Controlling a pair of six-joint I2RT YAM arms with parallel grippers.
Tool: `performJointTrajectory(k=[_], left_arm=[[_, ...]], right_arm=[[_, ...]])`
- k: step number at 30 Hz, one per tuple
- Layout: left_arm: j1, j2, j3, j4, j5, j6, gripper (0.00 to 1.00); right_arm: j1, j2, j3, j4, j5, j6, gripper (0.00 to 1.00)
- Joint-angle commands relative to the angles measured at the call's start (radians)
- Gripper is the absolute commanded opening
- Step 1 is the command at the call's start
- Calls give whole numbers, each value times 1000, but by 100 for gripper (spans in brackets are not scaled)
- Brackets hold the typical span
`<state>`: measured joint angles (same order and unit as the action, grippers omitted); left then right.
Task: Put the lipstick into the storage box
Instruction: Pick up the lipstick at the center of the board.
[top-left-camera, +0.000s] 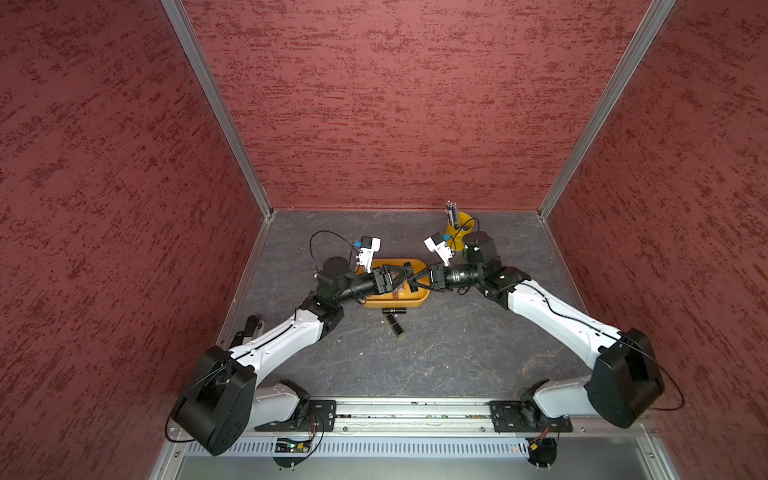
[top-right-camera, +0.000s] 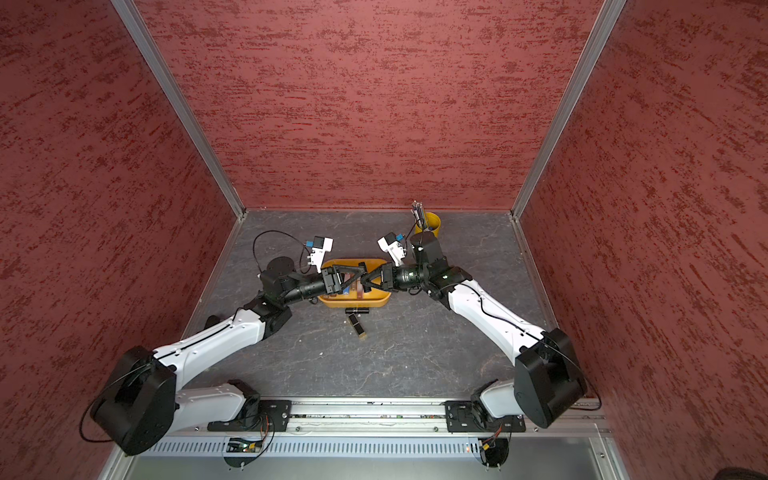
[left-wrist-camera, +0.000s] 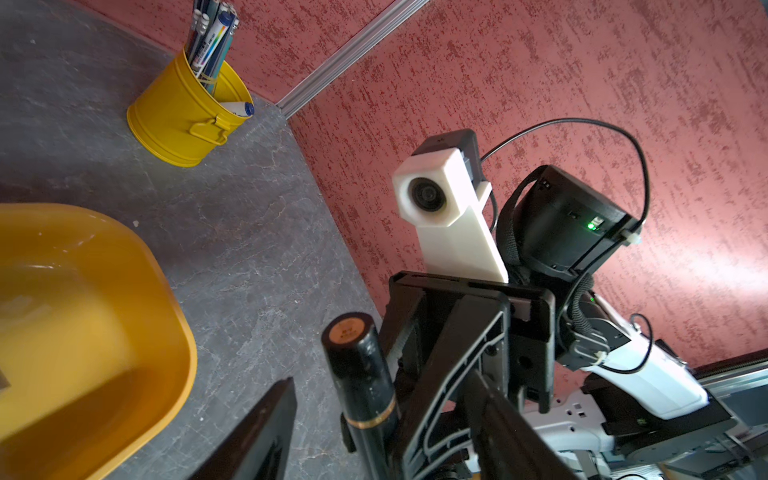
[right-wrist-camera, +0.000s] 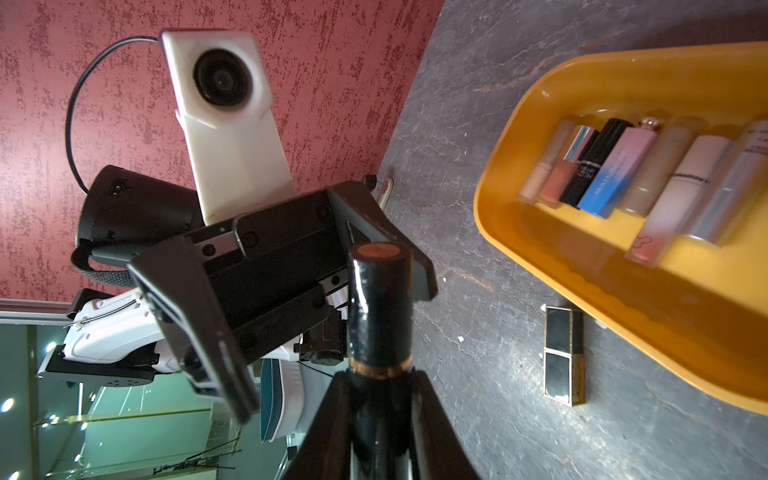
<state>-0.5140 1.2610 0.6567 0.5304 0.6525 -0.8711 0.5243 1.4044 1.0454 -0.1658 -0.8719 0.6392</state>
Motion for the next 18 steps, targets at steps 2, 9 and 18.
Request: performJointTrajectory(k=[2,9,18], left_arm=[[-5,22,12,35,8,1,62],[-6,35,12,49,14,-5,52],[-4,49,18,57,15,-6,37]], right_arm=[[9,-23,-11,38,-22,4,17],[18,-13,-14,43,-32,-3,17],[22,3,-3,43,-52,-9,17]])
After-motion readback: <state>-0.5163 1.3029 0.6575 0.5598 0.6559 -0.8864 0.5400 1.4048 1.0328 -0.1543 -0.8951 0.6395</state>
